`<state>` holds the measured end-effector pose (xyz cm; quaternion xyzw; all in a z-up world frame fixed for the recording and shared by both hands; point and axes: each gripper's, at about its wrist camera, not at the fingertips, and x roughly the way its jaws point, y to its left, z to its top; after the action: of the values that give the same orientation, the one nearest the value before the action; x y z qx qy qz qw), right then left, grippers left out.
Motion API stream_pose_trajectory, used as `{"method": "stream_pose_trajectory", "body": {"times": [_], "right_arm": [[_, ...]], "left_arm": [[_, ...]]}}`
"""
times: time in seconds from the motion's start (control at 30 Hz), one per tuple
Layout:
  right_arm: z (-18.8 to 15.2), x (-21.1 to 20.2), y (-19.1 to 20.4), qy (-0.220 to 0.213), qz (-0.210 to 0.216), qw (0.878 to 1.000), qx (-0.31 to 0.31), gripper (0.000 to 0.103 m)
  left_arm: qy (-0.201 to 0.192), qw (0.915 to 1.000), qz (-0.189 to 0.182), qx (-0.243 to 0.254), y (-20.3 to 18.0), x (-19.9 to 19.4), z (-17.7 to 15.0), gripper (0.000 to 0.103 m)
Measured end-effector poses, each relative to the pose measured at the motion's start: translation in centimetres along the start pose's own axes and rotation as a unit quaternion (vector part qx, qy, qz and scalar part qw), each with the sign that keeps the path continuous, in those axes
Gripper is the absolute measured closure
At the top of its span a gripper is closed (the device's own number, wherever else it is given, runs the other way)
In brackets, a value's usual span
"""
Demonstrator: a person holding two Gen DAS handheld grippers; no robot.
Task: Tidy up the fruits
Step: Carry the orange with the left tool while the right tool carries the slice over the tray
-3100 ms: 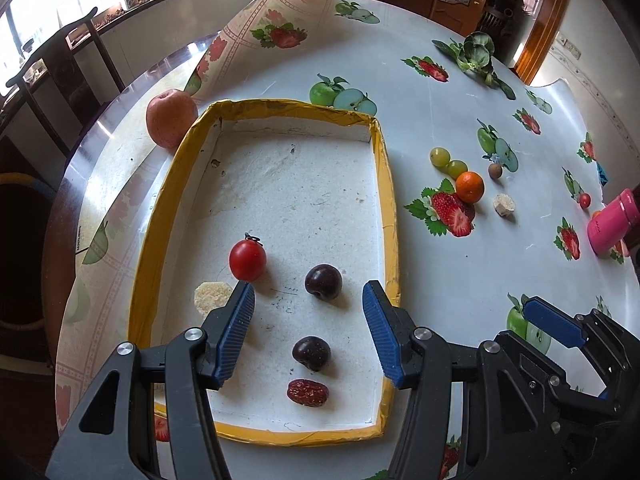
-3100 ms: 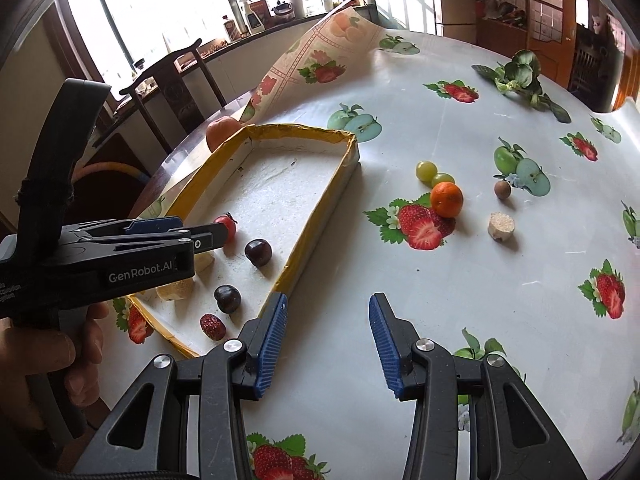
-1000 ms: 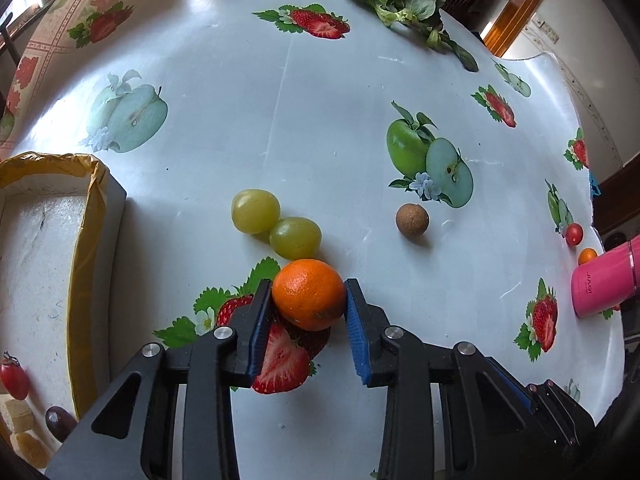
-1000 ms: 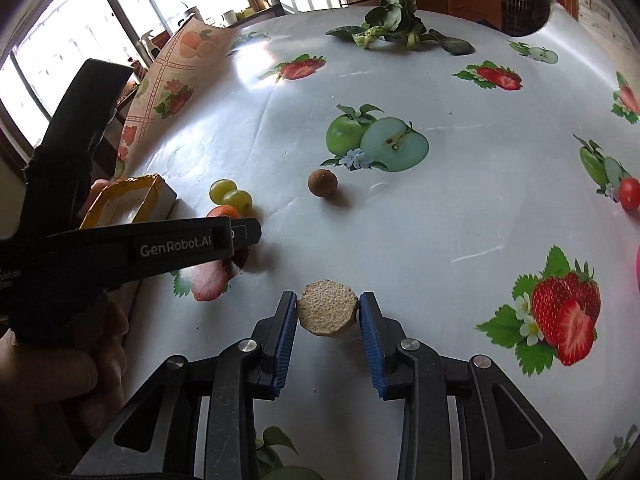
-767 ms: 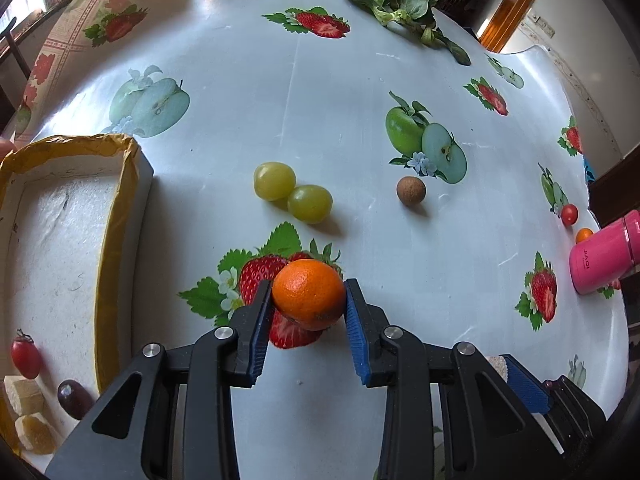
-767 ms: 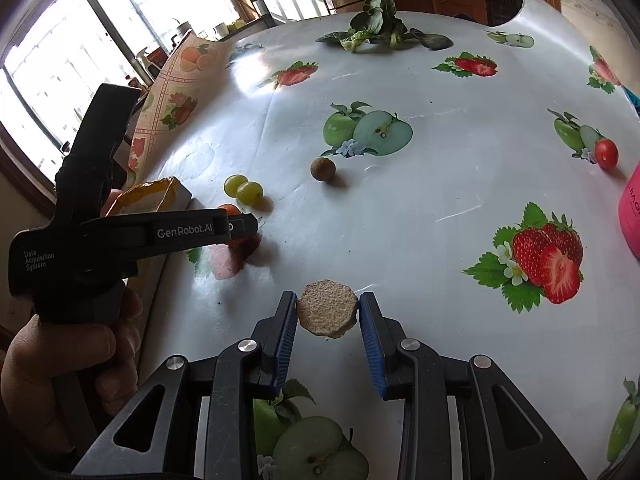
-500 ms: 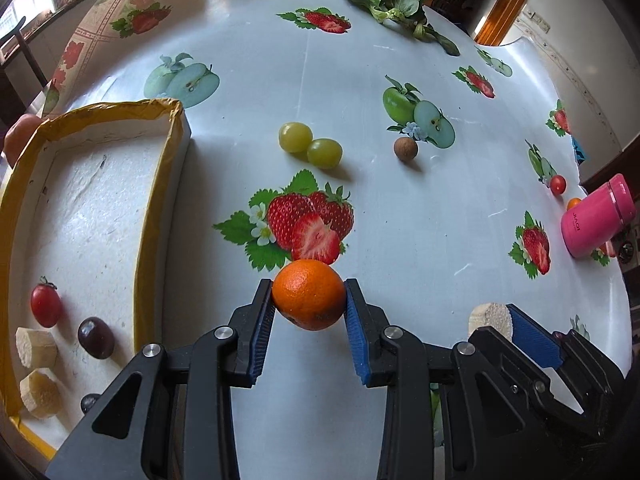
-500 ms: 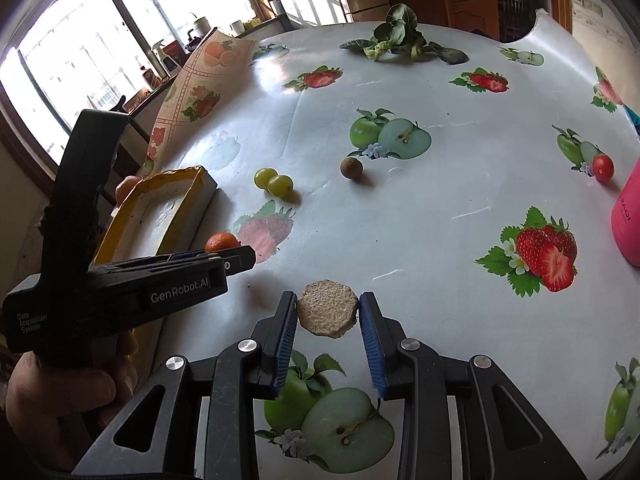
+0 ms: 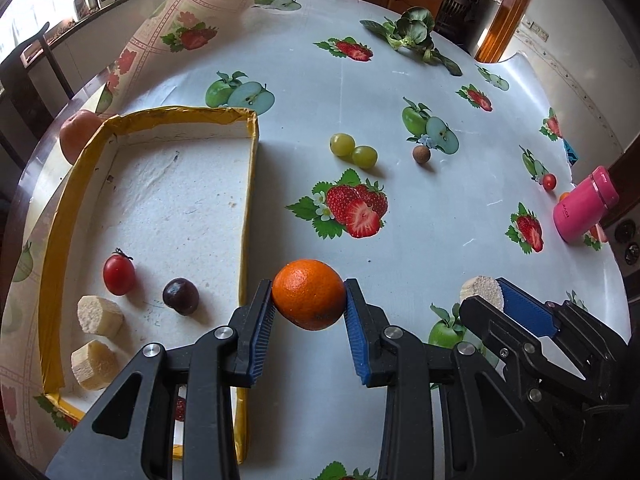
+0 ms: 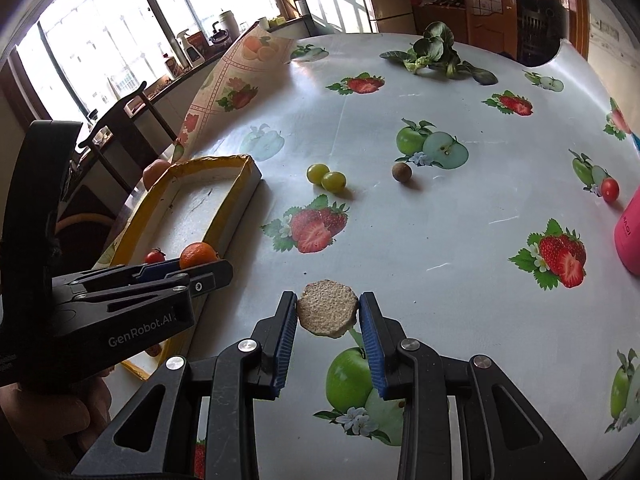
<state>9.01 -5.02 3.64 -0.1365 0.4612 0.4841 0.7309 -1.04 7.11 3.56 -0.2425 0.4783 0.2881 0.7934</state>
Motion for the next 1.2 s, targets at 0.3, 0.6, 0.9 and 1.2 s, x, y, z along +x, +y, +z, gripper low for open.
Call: {"method": "stream_pose_trajectory", "body": {"times": [0.3, 0.6, 0.9, 1.2], "right_arm": [[0.1, 0.0, 3.6, -0.001, 0.011, 1.0, -0.025, 0.071], [0.4, 0.5, 6.3, 0.002, 0.023, 0.999, -0.048, 0.071], [1.0, 0.8, 8.6, 0.0, 0.034, 0.997, -0.065, 0.071], [1.4, 1.7, 9.7, 0.005, 0.043, 0.997, -0.068, 0.071]], "left_arm": [[-0.004, 0.9999, -0.001, -0.014, 2.7, -1.6, -1.2, 0.071], [-0.011, 0.9996, 0.006, -0.027, 4.9, -2.5, -1.8, 0.071], [-0.016, 0.999, 0.016, -0.039, 7.2, -3.0, -1.5, 0.071], [-0.012, 0.9985, 0.023, -0.049, 8.9, -2.6, -1.4, 0.071]]}}
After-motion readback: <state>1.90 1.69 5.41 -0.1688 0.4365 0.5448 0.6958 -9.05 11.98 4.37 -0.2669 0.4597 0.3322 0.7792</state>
